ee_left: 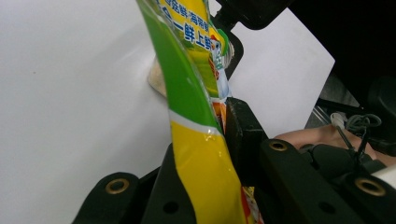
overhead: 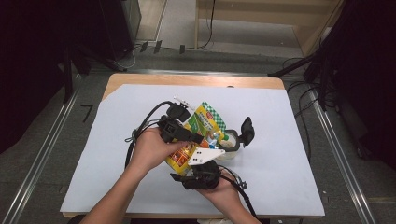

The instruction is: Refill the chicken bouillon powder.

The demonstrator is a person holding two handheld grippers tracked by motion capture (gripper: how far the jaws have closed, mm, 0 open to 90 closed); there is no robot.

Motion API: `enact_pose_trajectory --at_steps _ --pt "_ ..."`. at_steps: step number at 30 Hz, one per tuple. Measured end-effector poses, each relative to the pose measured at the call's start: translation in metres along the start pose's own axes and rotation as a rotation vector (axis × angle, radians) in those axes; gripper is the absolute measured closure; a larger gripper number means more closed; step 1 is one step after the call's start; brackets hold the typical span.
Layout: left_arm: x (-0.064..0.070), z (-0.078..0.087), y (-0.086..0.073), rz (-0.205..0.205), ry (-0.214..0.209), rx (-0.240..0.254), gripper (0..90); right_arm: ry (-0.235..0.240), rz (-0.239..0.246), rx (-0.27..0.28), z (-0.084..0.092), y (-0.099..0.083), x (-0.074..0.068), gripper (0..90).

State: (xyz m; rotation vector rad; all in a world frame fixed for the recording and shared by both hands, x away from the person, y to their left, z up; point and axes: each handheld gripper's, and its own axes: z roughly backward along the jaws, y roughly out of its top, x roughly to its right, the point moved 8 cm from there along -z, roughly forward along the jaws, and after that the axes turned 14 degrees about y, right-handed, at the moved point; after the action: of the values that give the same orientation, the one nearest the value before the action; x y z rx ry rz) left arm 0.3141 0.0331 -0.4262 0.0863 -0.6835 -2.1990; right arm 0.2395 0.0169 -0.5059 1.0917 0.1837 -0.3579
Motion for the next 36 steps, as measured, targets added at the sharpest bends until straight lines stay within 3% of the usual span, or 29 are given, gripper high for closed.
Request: enact_pose_trajectory --at_steps 4,7,11,14,24,31,36 --pt "0.001 -0.002 0.0 -0.001 0.008 -0.008 85.0 -0.033 0.004 -0.035 -0.003 -0.003 0.001 52.7" --pt "0.002 -0.002 0.001 0.0 -0.002 0.001 85.0 -0.04 -0.006 -0.04 -0.003 -0.003 0.0 56.9" --pt "0.0 -0.002 0.004 0.025 -0.029 0.008 83.5 -0.024 -0.029 -0.003 0.0 0.001 0.0 60.3" --pt "-0.001 -0.001 0.008 0.043 -0.072 0.024 80.8 -0.007 -0.043 0.038 0.005 0.005 0.001 61.9" --pt "-0.003 -0.004 0.014 0.07 -0.121 0.004 68.3 0.037 -0.103 0.111 0.011 0.011 0.003 62.0" --pt "-0.011 0.002 0.012 0.084 -0.105 0.01 67.0 0.065 -0.163 0.149 0.016 0.009 0.008 64.4" --pt "-0.013 0.004 0.009 0.07 -0.081 0.005 74.3 0.058 -0.151 0.135 0.014 0.007 0.008 64.3"
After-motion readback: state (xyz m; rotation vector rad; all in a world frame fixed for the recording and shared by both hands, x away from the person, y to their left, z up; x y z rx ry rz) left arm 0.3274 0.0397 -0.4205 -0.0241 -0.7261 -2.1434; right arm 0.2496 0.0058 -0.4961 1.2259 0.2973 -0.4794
